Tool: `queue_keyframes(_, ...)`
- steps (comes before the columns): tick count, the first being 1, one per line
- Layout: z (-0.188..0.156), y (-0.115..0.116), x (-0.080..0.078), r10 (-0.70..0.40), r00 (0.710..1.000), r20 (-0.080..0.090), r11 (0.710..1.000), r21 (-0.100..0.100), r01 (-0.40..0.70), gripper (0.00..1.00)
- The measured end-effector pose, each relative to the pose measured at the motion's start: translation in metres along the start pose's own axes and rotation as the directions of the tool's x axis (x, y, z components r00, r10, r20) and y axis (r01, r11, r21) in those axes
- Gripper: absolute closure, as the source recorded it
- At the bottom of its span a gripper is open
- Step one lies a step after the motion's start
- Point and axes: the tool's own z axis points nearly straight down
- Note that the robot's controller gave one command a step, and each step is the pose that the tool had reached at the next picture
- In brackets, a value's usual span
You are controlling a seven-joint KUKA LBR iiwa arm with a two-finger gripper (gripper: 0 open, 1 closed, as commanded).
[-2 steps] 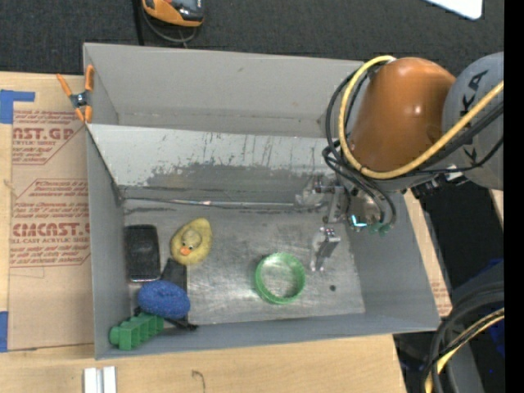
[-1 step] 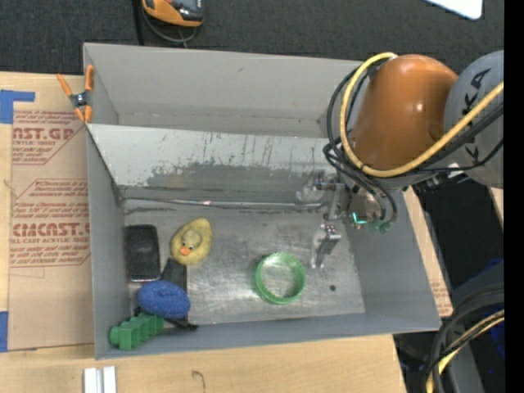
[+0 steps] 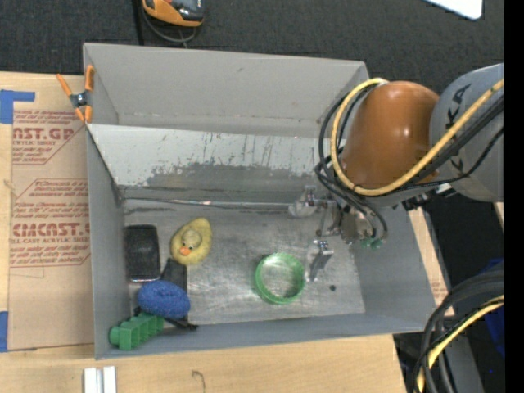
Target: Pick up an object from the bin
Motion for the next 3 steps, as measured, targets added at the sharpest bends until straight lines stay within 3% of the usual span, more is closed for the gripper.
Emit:
queue_keyframes(1,0.116,-0.034,0.016,-0.125,0.992,-0.011,0.992,-0.002,0.125,1.0)
queue_keyframes(2,0.116,-0.034,0.016,-0.125,0.992,-0.011,0.992,-0.002,0.125,1.0)
queue_keyframes(3,0.091,-0.017,0.003,-0.034,0.999,-0.02,0.999,-0.002,0.034,1.0)
